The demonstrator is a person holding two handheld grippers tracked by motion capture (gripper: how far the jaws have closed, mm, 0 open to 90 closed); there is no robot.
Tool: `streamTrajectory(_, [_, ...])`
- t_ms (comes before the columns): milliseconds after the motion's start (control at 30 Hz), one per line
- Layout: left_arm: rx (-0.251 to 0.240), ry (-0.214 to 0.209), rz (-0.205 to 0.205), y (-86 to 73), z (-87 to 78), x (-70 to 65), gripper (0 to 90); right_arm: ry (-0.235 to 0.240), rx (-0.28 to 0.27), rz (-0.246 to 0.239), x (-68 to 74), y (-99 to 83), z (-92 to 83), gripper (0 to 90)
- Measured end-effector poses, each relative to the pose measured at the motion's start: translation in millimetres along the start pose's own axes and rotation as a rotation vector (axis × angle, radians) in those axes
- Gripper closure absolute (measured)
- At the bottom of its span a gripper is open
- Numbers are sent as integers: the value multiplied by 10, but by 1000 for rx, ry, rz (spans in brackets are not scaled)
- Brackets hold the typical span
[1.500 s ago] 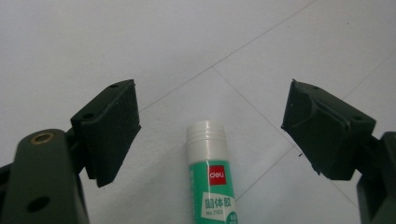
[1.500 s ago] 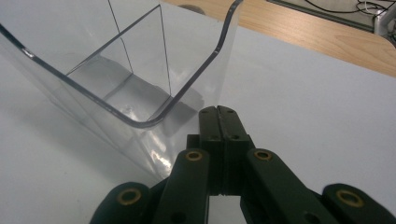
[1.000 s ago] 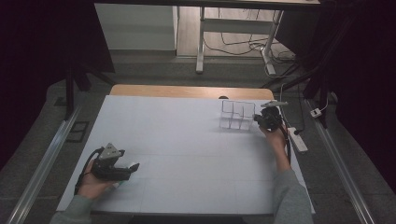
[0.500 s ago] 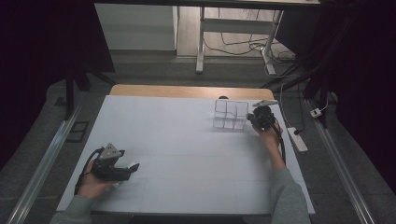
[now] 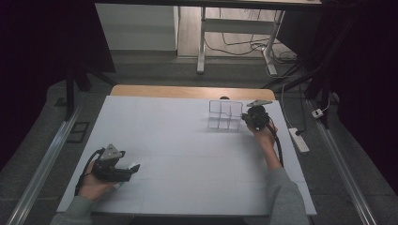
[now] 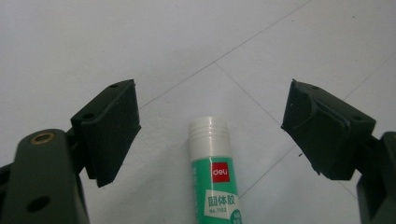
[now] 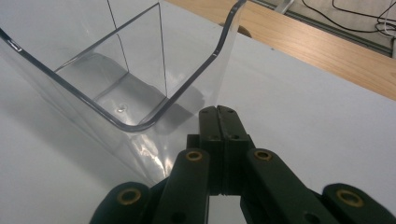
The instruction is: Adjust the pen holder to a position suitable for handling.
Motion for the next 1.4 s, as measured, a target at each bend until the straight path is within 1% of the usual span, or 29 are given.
streamTrajectory(33, [0,0,0,-1,0,1,187,11,3,-6,39,10,18,895])
streamTrajectory(100, [1,0,-1,-2,-1,4,186,14,3,-10,59,16,30,894])
streamTrajectory(167, [0,1,-3,-2,-2,7,186,29,9,-23,119,34,51,895])
streamTrajectory(267, [-1,1,-3,-3,-4,8,187,32,10,-27,149,46,56,894])
streamTrajectory(300, [0,1,-4,-4,-5,9,186,36,1,-24,168,54,64,894])
streamTrajectory(367, [-1,2,-5,-6,-8,11,187,41,-1,-18,208,66,75,894])
streamTrajectory(567, [2,2,-5,-11,-5,15,187,42,-5,-25,274,94,109,894])
streamTrajectory(667, [3,2,-2,-12,-1,11,187,43,-7,-23,296,104,127,894])
streamTrajectory(700, [3,2,-2,-12,-2,10,187,45,-10,-11,309,109,137,894])
streamTrajectory(900, [4,2,-2,-13,1,9,187,52,-14,-5,360,139,162,894])
streamTrajectory(1033, [5,2,-2,-15,3,13,187,58,-19,-12,407,167,172,894])
streamTrajectory(1100, [6,1,-2,-16,3,13,187,62,-29,-11,423,181,182,894])
streamTrajectory(1400, [9,0,0,-23,3,16,187,71,-36,-3,499,211,233,894])
Point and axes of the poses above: each handheld gripper's, and its own axes: z roughly forward along the jaws, y roughly out of its top, x roughly to its left, the point moved 5 cm from there along z, roughly forward along the jaws, and after that the axes turned 5 degrees about -x, right-handed, at the moved point
